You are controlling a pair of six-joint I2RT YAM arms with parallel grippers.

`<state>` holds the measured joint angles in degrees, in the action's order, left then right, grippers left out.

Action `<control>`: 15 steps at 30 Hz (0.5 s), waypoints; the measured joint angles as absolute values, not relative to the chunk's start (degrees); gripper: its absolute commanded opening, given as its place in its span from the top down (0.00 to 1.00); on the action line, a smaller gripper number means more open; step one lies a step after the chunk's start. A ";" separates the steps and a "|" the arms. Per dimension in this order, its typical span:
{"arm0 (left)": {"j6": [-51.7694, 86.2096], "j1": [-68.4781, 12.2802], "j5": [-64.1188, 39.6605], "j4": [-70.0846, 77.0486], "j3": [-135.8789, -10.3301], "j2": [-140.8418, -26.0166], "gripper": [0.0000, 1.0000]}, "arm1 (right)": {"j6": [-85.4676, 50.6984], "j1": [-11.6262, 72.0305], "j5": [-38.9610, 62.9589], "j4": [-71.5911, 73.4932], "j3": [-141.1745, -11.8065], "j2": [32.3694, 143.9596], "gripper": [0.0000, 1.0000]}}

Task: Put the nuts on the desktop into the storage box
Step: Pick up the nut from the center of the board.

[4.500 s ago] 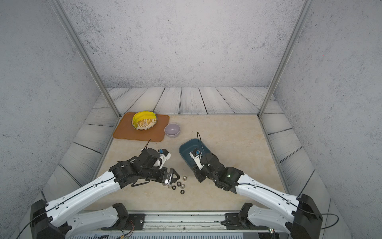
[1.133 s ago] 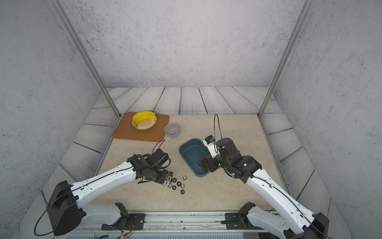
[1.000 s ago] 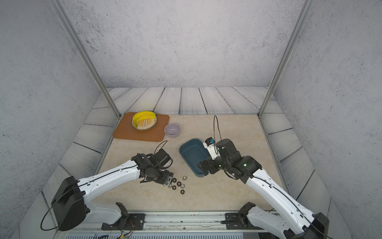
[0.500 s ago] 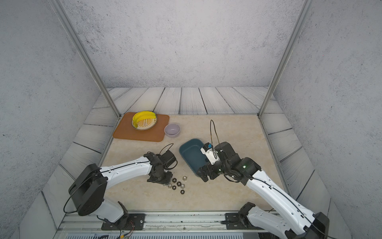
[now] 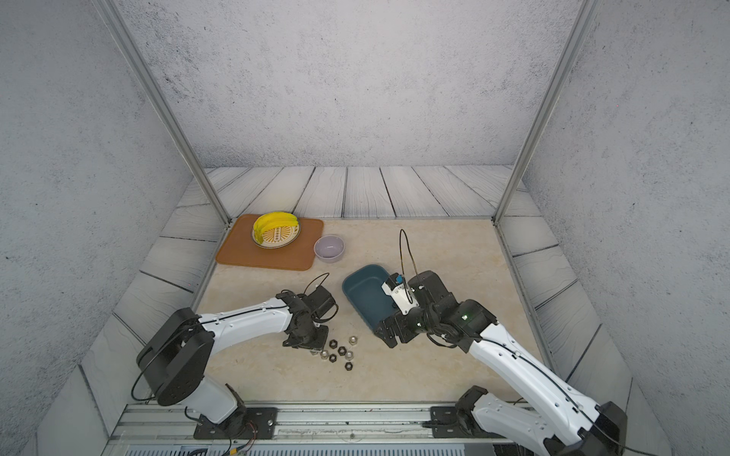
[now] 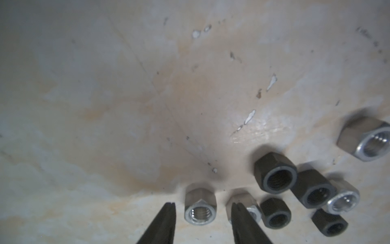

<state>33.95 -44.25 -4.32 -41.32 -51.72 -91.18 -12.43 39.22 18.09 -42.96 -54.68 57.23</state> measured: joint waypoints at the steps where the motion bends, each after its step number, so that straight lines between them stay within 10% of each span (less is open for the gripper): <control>1: 34.04 -44.21 -4.32 -41.23 -51.48 -91.18 0.55 | -12.43 39.27 18.09 -42.98 -54.68 57.23 0.01; 15: 33.85 -43.18 -4.64 -40.66 -50.87 -92.75 0.70 | -12.40 39.70 18.06 -43.05 -54.68 57.23 0.01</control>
<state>33.85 -43.18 -4.64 -40.66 -50.87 -92.75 -12.40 39.70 18.06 -43.05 -54.68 57.23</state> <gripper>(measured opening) 0.309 0.993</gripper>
